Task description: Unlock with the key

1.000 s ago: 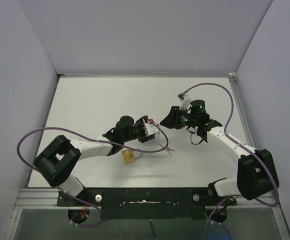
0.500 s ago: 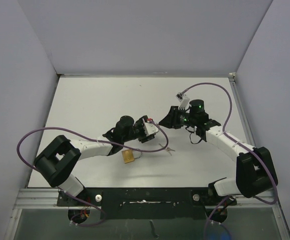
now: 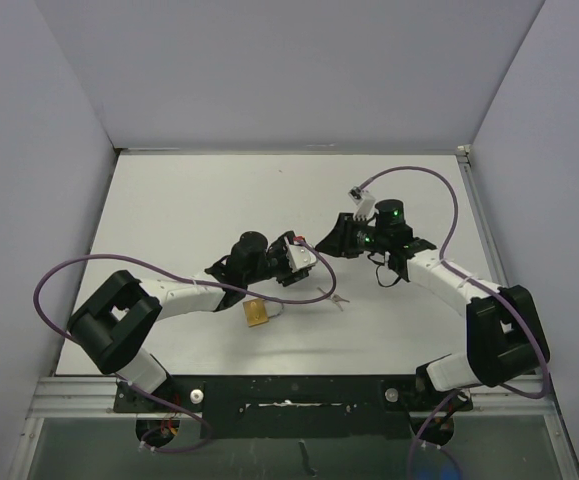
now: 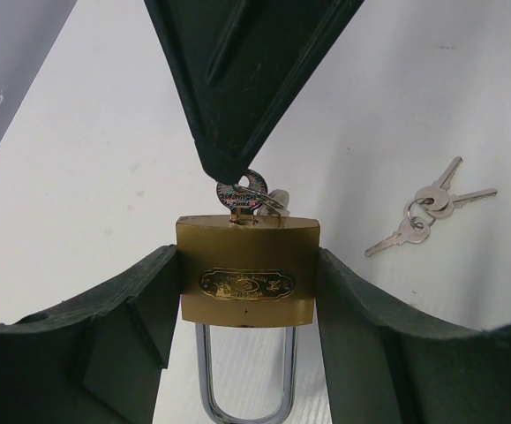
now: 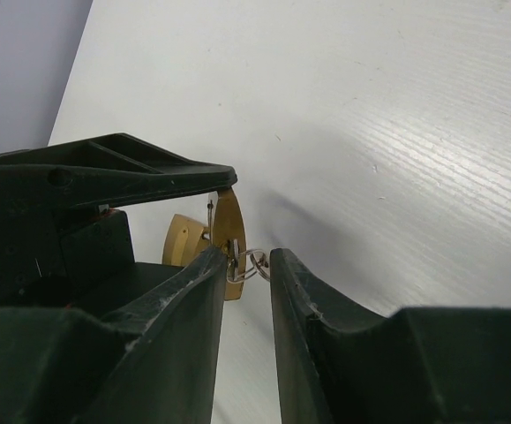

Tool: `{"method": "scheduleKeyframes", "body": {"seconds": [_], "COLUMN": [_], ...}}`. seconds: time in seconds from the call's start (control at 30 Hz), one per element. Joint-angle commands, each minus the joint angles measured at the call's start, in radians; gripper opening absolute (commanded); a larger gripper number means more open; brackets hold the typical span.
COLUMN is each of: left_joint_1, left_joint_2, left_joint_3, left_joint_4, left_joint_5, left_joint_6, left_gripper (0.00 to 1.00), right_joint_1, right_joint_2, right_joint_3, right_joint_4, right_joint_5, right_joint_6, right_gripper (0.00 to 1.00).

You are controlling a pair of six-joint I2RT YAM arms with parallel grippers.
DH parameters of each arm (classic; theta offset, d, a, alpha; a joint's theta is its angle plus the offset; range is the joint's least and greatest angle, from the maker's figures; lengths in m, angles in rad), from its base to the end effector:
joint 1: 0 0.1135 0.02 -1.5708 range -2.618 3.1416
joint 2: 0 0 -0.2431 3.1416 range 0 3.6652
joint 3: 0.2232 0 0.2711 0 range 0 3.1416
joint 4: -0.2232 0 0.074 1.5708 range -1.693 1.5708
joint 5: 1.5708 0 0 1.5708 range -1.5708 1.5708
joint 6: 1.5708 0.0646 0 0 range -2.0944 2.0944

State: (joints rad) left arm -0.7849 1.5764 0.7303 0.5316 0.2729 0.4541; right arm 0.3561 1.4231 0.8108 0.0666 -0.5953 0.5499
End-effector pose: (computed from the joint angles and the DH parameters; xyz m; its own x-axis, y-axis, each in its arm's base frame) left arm 0.2502 -0.2746 0.1563 0.1814 0.4159 -0.8912 0.8706 0.3535 0.3422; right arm 0.3098 0.1539 0.1849 -0.8004 0.1640 -0.5767 -0.3749 0.6137 0.6948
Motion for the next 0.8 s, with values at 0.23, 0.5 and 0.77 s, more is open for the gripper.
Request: {"method": "scheduleKeyframes", "body": {"seconds": [0.23,0.5,0.77], "left_joint_1": [-0.005,-0.005,-0.005], "left_joint_2": [-0.041,-0.041,-0.033], "left_joint_3": [0.078,0.081,0.084], "left_joint_4": [0.104,0.105,0.123], "left_joint_5": [0.025,0.029,0.042], "left_joint_6": [-0.011,-0.015,-0.029], "left_gripper": [0.0,0.0,0.0], "right_joint_1": [0.027,0.032,0.034], "right_joint_2": [0.018,0.031,0.046], "right_joint_3": [0.03,0.03,0.028], "right_joint_4": [0.066,0.079,0.096], "right_joint_5": [-0.026,-0.028,-0.04], "right_joint_6": [0.005,0.01,0.016], "right_gripper": [0.24,0.12,0.06]}}
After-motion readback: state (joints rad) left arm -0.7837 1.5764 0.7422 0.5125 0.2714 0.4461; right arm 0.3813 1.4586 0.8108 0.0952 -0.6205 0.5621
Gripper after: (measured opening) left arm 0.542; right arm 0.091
